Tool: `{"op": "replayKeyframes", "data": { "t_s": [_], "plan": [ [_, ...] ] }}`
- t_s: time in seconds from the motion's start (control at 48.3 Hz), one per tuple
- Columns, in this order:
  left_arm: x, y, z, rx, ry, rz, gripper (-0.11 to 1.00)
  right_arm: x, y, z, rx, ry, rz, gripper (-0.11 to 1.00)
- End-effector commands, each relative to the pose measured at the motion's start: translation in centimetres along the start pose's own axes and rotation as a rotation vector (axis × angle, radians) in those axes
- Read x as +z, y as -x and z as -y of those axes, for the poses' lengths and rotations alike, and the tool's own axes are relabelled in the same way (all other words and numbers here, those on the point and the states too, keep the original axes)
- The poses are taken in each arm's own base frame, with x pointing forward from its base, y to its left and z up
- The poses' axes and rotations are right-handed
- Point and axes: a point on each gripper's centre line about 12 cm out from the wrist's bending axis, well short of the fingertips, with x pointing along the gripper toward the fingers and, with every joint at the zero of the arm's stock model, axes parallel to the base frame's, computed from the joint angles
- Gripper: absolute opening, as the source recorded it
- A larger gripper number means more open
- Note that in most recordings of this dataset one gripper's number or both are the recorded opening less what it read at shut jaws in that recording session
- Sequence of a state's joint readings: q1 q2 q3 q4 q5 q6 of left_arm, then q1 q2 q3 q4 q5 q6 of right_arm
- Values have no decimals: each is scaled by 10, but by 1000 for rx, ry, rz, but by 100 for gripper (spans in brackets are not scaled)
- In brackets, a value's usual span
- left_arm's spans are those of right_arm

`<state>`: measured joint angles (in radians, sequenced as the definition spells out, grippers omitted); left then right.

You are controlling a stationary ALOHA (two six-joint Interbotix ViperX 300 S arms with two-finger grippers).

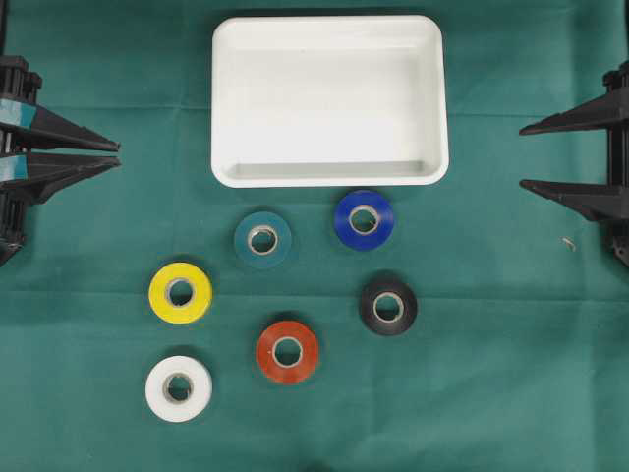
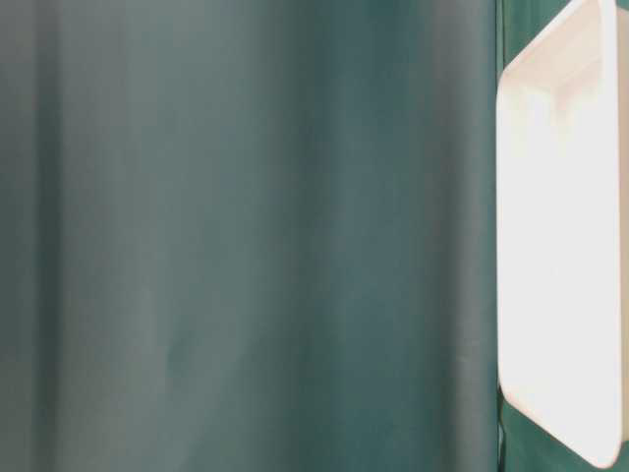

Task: Put the tape into the white case with the left arm.

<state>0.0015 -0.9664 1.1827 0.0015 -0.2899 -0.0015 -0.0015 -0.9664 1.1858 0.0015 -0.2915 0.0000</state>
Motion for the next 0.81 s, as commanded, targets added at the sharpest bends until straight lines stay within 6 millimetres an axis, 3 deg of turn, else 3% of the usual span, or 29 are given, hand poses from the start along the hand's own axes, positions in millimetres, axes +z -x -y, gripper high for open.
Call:
{"op": "replayKeyframes", "data": {
  "t_s": [0.0,0.041,0.145,0.248,0.601,0.683,0.787],
  "plan": [
    [5,0,1,-3,32,18,24,4,-1,1,-6,6,14,24],
    [5,0,2,-8,34,21,22,2,0,2,-7,8,8,22],
    [8,3,5,-21,35,36,3,0,1,2,-10,8,8,2],
    [11,5,6,-31,35,52,1,-1,2,2,-10,8,6,-8],
    [6,7,8,-40,54,40,2,-6,3,2,-10,7,-5,-9],
    [4,8,10,-52,52,35,15,-7,4,2,-12,5,-9,-9],
    [3,9,11,-55,49,31,42,-8,4,2,-12,5,-9,-9]
  ]
}}
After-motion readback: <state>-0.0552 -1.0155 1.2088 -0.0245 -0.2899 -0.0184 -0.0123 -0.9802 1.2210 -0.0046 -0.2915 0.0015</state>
